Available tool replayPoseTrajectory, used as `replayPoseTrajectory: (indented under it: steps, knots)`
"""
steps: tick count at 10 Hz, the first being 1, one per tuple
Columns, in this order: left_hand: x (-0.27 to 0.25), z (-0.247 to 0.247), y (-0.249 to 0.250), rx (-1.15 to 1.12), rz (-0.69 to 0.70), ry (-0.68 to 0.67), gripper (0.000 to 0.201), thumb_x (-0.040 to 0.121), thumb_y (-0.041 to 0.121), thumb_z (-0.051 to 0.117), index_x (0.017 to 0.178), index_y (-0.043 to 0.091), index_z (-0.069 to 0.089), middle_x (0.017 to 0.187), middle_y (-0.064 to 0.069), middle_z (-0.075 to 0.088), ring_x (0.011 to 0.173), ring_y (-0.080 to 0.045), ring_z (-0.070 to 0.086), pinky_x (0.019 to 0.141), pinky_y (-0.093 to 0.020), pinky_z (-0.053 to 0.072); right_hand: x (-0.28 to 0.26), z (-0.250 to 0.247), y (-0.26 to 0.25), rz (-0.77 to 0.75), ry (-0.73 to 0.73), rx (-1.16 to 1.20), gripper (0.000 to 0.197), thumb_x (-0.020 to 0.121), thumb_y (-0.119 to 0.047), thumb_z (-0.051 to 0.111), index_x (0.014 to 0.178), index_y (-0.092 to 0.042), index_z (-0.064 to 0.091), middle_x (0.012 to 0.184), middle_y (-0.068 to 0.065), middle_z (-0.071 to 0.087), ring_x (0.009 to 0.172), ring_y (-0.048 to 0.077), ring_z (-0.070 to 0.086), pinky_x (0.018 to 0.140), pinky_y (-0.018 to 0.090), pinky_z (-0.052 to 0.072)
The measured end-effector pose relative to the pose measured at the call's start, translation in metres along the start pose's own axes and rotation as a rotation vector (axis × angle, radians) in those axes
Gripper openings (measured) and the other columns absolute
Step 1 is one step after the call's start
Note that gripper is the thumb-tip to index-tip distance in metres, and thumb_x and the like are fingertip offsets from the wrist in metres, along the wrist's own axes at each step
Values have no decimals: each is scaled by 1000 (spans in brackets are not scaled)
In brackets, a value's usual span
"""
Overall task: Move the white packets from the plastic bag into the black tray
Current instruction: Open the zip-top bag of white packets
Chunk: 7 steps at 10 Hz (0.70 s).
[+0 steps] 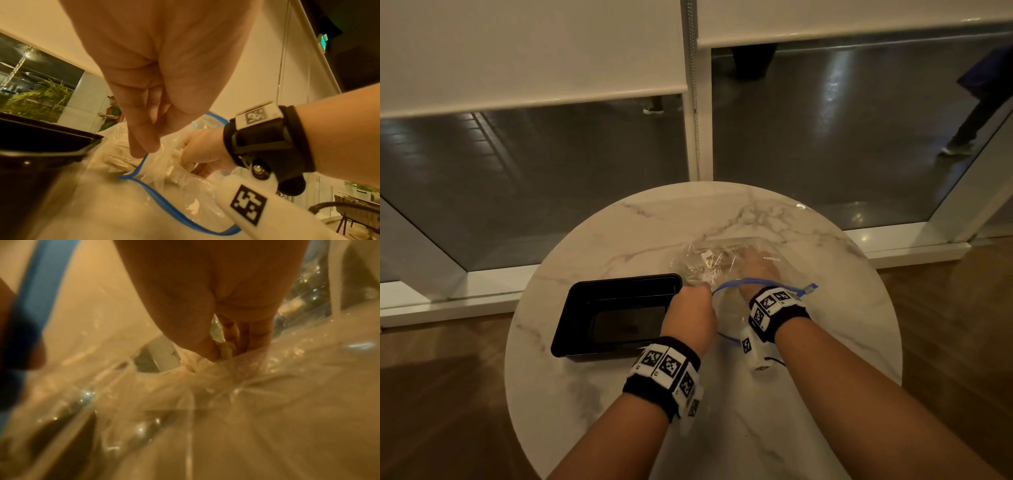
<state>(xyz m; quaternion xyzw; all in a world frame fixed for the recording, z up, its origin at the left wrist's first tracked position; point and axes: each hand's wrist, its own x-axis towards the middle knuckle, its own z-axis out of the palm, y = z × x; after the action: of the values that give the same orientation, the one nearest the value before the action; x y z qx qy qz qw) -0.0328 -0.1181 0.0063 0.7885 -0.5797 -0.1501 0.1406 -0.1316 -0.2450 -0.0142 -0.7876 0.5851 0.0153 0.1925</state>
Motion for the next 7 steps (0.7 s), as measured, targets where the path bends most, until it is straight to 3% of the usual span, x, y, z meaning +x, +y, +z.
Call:
replayPoseTrajectory:
  steps: [1,2,3,4,5,6,7]
  knots:
    - [-2,0,-3,5,-5,21,22,96,3,45,108,8,63,102,-13,63,91,-30,65,78,-39,58,-11,-7,-7,77,4,107,21,103,-15,46,119,-9,59,119,14,64,101,32,64,87,39,53]
    - [-4,2,-6,17,5,38,20,96,4,46,105,8,63,98,-13,63,87,-30,64,73,-37,56,-37,-7,-10,85,-24,117,9,100,-11,51,102,-11,60,105,12,66,85,28,60,72,35,48]
    - [-7,5,-7,11,15,62,17,95,6,47,100,8,64,91,-11,63,81,-29,64,72,-41,58,-75,-2,-8,21,-6,169,13,101,-11,50,106,-9,61,98,11,66,91,25,65,77,34,51]
    - [-14,6,-3,16,39,62,14,94,9,50,97,8,64,90,-11,64,83,-29,65,71,-39,57,-115,-1,-5,-11,8,384,22,102,-12,45,84,-13,58,90,9,64,84,23,62,73,31,48]
    - [-24,5,1,1,79,71,12,90,15,54,90,9,63,85,-9,63,79,-27,64,71,-40,57,-137,-6,1,90,-52,523,37,102,-14,45,66,-21,45,79,6,62,75,19,61,67,29,47]
    - [-36,3,5,-31,102,90,11,88,21,55,87,12,62,82,-5,61,75,-25,62,64,-36,53,-131,-14,8,154,-127,581,20,101,-17,51,89,-7,63,101,13,72,100,27,70,87,34,55]
    - [-45,1,10,-38,86,99,12,88,30,55,91,18,59,85,-1,61,75,-25,60,60,-32,43,-119,-26,12,185,-137,637,33,99,-22,57,124,0,60,122,17,66,112,28,65,97,36,53]
